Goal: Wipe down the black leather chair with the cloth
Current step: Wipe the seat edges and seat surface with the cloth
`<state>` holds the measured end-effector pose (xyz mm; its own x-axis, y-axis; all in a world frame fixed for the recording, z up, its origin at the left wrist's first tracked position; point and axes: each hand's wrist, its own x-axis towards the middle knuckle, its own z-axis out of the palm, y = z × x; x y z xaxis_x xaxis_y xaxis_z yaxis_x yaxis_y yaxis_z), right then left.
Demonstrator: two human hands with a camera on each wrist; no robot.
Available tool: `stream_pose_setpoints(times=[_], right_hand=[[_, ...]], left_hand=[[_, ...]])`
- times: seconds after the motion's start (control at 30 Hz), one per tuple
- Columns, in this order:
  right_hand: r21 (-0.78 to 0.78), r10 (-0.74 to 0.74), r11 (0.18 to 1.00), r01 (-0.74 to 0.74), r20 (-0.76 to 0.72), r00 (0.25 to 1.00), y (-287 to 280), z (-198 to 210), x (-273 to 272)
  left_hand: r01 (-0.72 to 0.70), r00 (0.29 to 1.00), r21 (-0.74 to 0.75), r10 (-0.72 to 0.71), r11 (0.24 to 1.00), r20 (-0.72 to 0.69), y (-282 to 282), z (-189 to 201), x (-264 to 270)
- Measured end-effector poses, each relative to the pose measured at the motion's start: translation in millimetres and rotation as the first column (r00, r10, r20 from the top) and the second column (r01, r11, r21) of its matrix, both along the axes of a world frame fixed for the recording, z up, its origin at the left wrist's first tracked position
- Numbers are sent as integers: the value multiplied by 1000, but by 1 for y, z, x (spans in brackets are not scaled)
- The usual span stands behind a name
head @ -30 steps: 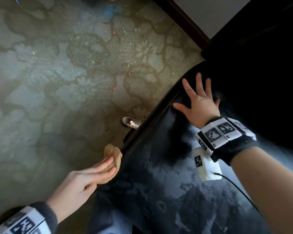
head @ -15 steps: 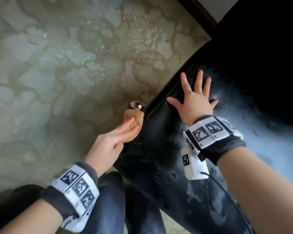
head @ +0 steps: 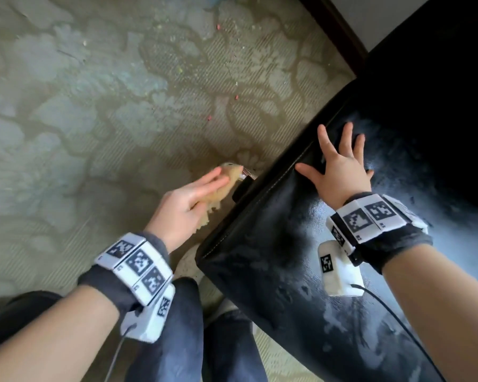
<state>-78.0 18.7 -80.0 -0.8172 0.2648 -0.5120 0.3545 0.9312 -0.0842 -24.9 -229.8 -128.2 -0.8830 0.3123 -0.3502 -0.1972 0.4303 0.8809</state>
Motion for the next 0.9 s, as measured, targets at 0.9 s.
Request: stream_pose_setpoints(times=[0.9], right_hand=[[-9,42,999,-42,101,994,50,9,-16]], left_hand=[[201,976,139,-187,970,-110,138,-3,-112]])
